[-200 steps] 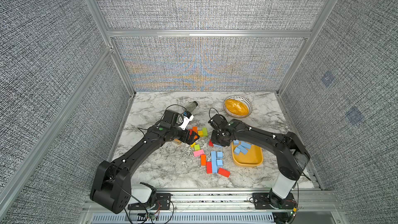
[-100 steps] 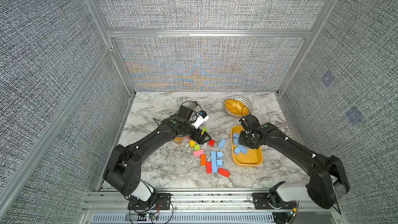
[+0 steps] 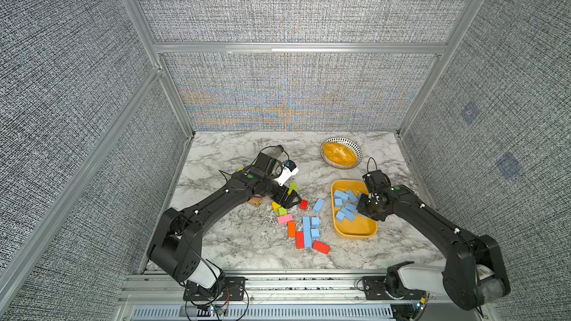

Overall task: Pick out the blue building blocks
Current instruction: Place the building block in the storage box.

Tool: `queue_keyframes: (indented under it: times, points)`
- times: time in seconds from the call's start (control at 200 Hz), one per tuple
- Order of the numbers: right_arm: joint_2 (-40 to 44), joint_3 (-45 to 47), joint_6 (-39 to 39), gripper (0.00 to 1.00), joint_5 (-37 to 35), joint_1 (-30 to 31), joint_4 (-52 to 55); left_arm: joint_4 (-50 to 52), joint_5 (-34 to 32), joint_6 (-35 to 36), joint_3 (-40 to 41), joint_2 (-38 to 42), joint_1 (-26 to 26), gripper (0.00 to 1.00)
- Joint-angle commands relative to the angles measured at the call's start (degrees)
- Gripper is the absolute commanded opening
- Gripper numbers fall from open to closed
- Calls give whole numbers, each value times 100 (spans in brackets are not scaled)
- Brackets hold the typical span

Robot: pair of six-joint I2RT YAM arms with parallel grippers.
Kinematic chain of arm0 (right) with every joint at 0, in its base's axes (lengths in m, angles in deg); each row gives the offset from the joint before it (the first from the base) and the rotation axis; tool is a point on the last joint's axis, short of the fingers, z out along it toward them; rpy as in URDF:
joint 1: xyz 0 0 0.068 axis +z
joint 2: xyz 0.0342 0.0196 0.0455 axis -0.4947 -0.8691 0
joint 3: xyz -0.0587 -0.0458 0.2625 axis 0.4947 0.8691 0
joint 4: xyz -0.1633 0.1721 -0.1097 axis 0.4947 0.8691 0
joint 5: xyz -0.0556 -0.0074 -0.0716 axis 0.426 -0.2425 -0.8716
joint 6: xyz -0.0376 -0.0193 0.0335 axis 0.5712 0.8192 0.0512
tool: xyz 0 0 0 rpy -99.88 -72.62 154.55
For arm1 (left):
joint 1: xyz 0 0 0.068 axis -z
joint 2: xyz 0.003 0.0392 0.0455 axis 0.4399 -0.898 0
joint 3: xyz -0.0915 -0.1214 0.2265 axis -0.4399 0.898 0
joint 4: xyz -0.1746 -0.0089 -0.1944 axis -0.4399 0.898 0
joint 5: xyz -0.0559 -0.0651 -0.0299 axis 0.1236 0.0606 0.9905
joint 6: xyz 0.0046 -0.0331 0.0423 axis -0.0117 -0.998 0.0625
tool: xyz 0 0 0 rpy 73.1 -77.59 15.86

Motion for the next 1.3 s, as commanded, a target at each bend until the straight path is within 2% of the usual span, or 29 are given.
queue_keyframes:
  times: [0.0,0.105,0.215,0.275,0.455,0.621,0.821,0.986,1.111,1.296]
  points:
    - [-179,-179,123,32,-212,0,16,87,-73,73,10,54,1,100]
    - [-306,-330,183,38,-322,-2,157,96,-113,95,1,50,1,100]
    - [-330,-455,195,51,-339,2,261,105,-126,104,-13,43,1,100]
    - [-308,-516,195,55,-372,1,331,105,-141,103,-16,44,4,100]
    - [-204,-705,177,56,-364,80,505,87,-169,84,-16,24,1,100]
    - [-117,-833,-41,56,-312,510,570,115,-176,204,1,51,1,100]
    - [242,-829,-653,56,-252,1287,25,359,-337,1013,-60,97,118,96]
    - [591,-426,-1060,55,235,1453,-1151,402,-760,1784,-67,-58,418,96]
    - [469,-485,-1193,54,273,1592,-1474,513,-1033,2229,-195,-391,708,95]
    - [-12,-805,-992,54,244,1829,-1253,532,-1683,3146,-280,-897,1098,94]
